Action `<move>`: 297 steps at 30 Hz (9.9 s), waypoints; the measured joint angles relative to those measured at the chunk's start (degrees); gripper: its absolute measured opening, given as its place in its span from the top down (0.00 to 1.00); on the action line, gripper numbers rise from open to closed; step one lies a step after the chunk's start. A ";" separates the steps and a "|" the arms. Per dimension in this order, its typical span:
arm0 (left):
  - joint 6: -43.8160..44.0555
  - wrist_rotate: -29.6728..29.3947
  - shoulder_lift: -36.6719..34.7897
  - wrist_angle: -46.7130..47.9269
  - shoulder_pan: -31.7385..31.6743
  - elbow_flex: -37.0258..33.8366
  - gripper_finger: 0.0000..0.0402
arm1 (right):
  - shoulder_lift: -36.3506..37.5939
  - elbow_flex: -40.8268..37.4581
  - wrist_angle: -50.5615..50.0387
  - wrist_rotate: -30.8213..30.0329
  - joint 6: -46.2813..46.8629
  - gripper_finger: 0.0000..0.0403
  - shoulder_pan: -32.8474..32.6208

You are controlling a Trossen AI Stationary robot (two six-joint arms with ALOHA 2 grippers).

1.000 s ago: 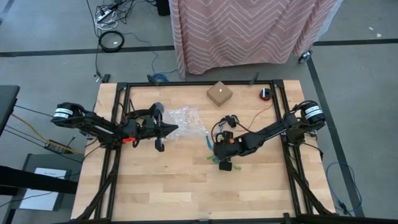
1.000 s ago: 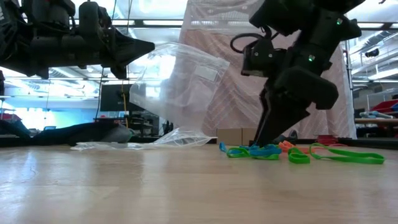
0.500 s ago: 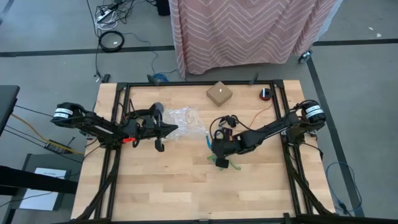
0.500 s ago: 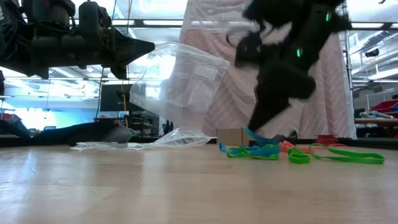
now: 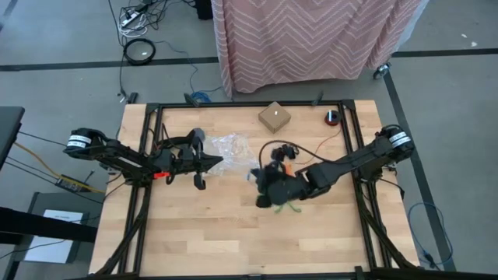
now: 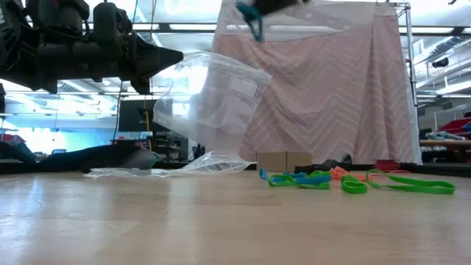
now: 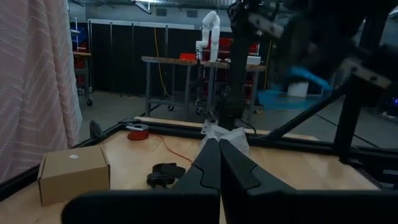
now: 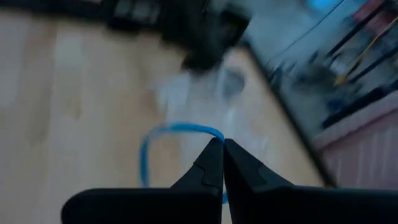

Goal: Sort rubber bands
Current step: Put the blue rubber band into the transparent zip bag

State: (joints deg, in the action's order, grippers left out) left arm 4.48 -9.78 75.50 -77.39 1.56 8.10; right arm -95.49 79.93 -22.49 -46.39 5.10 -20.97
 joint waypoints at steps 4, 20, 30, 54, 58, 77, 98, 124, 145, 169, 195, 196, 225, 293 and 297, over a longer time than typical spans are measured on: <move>0.50 0.57 0.00 -1.54 0.07 0.00 1.00 | -0.06 -0.05 11.51 -4.66 -5.31 1.00 2.99; -1.47 -1.27 0.00 -5.47 0.07 1.53 1.00 | -4.91 -0.33 40.17 -4.75 -12.78 1.00 7.53; -4.11 -4.38 0.00 -5.61 0.07 2.99 1.00 | -6.24 -0.23 47.03 -7.04 -10.79 1.00 8.00; -6.63 -2.08 0.00 -5.31 0.07 2.99 1.00 | -6.51 -0.20 36.38 -4.01 14.03 1.00 8.34; -6.17 0.08 0.02 -4.59 0.07 2.99 1.00 | -6.35 -0.23 30.03 -2.60 18.29 1.00 8.70; -5.57 2.62 0.02 -3.41 0.07 2.95 1.00 | -1.76 -0.23 15.89 4.39 22.37 1.00 7.52; -5.37 4.52 0.02 -3.43 0.07 2.95 1.00 | -1.85 -0.20 10.46 11.96 26.31 1.00 9.88; -5.30 4.50 0.02 -3.43 0.07 2.95 1.00 | -1.87 -0.20 6.43 31.90 27.17 1.00 14.01; -2.28 7.08 0.02 3.27 0.04 9.75 1.00 | -1.76 -0.23 12.22 37.53 22.16 1.00 16.10; -6.11 3.74 0.04 7.97 0.04 12.07 1.00 | -1.83 -0.20 14.99 47.73 22.17 1.00 16.15; -3.72 3.77 0.04 -3.09 -0.09 11.91 1.00 | 3.00 -0.20 21.37 21.60 10.94 1.00 5.70; -3.12 4.48 0.04 -4.23 -0.09 11.92 1.00 | 3.00 -0.20 21.32 19.17 9.96 1.00 5.09; -3.38 11.23 6.64 -12.55 -0.08 11.93 1.00 | 6.21 -0.16 20.16 15.12 -0.63 1.00 4.26; -8.31 28.55 7.76 -12.63 0.04 11.87 1.00 | 2.02 -0.23 24.54 22.97 -4.54 1.00 -1.53; -8.31 28.52 7.76 -12.62 0.04 11.87 1.00 | 2.02 -0.23 24.24 22.84 -4.57 1.00 -1.51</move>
State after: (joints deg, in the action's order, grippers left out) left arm -3.84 18.74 83.26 -90.01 1.61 19.97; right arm -93.47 79.70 1.75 -23.55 0.54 -22.48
